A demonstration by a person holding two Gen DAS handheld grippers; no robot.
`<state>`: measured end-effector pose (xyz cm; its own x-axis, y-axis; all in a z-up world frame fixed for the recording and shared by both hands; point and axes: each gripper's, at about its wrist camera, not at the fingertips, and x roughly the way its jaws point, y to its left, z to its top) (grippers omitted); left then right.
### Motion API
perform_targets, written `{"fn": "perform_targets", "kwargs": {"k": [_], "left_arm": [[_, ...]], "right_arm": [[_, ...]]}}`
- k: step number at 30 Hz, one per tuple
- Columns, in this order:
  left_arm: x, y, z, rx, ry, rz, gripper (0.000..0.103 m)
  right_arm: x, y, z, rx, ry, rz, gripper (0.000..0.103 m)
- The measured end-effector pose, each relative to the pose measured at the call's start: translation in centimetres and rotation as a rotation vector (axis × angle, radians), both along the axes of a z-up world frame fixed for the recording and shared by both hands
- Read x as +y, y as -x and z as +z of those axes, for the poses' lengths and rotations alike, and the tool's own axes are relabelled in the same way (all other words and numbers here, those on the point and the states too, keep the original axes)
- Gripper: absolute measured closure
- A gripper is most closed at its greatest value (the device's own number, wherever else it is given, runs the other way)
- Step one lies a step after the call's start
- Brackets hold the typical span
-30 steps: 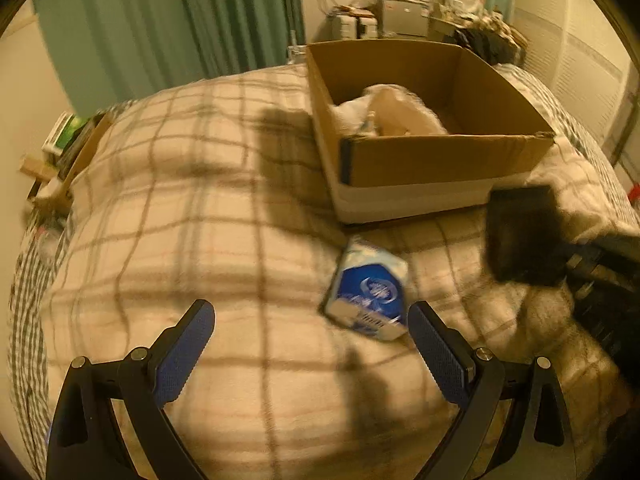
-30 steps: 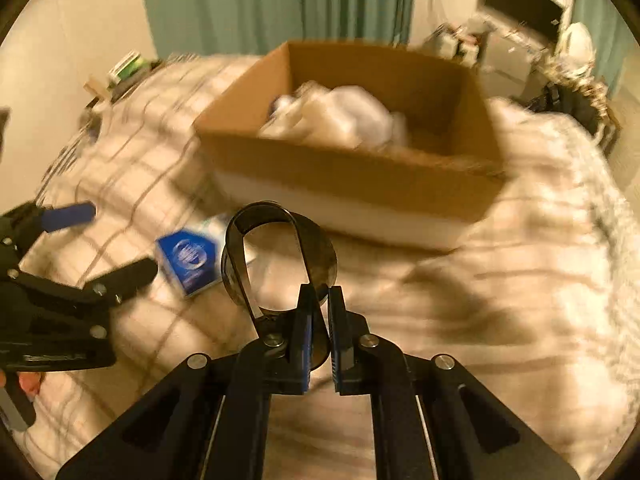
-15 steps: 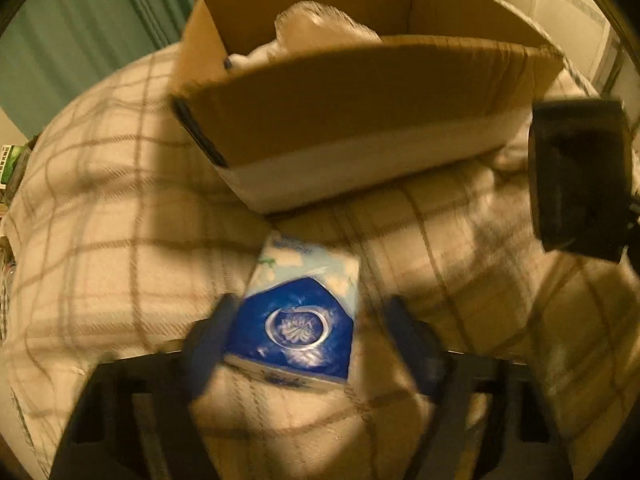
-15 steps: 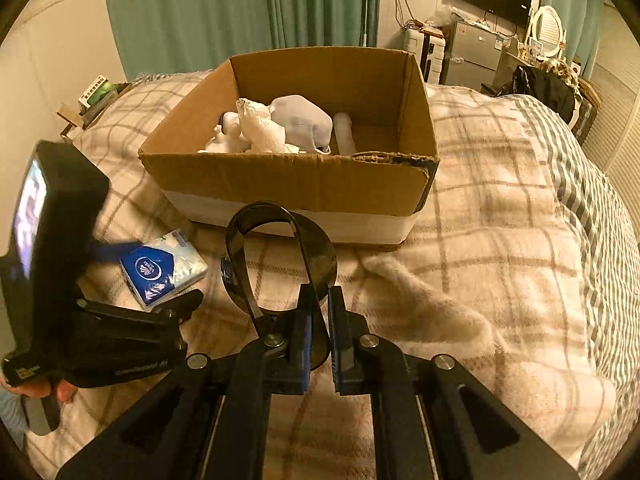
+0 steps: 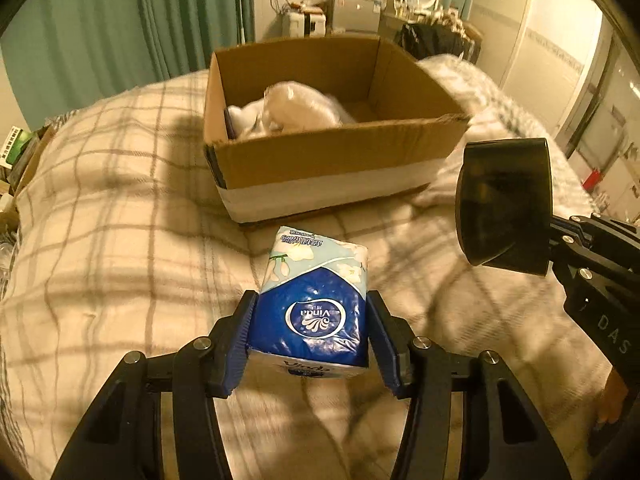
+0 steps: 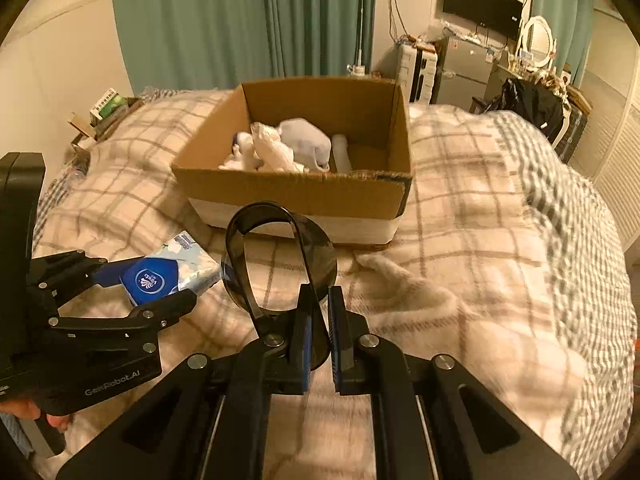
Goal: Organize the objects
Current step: 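Carry the black stand and tissue pack into the box while both grippers open to release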
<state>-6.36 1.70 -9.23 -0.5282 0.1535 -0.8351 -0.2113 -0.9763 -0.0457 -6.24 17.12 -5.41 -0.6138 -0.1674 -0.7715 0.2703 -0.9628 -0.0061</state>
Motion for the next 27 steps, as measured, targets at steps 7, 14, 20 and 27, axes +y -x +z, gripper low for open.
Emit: {"fn": "perform_targets", "kwargs": {"k": [7,14,20,27], "left_arm": [[0.1,-1.4,4.9,0.084,-0.045,-0.011,0.049],[-0.1,-0.9,10.2,0.168,-0.090,-0.018,0.049],[-0.3,2.1,13.5,0.222,-0.118,0.007,0.049],[-0.1,8.0,15.4,0.279,-0.111,0.058,0.049]], "right_arm": [[0.4,-2.1,3.9,0.067,-0.026,-0.007,0.096],[-0.1,-2.6,8.0,0.146,-0.042,0.025,0.096],[-0.8,-0.2,10.7,0.195,-0.051,0.055,0.096],[-0.5,6.3,12.7,0.227,-0.040,0.052,0.096]]}}
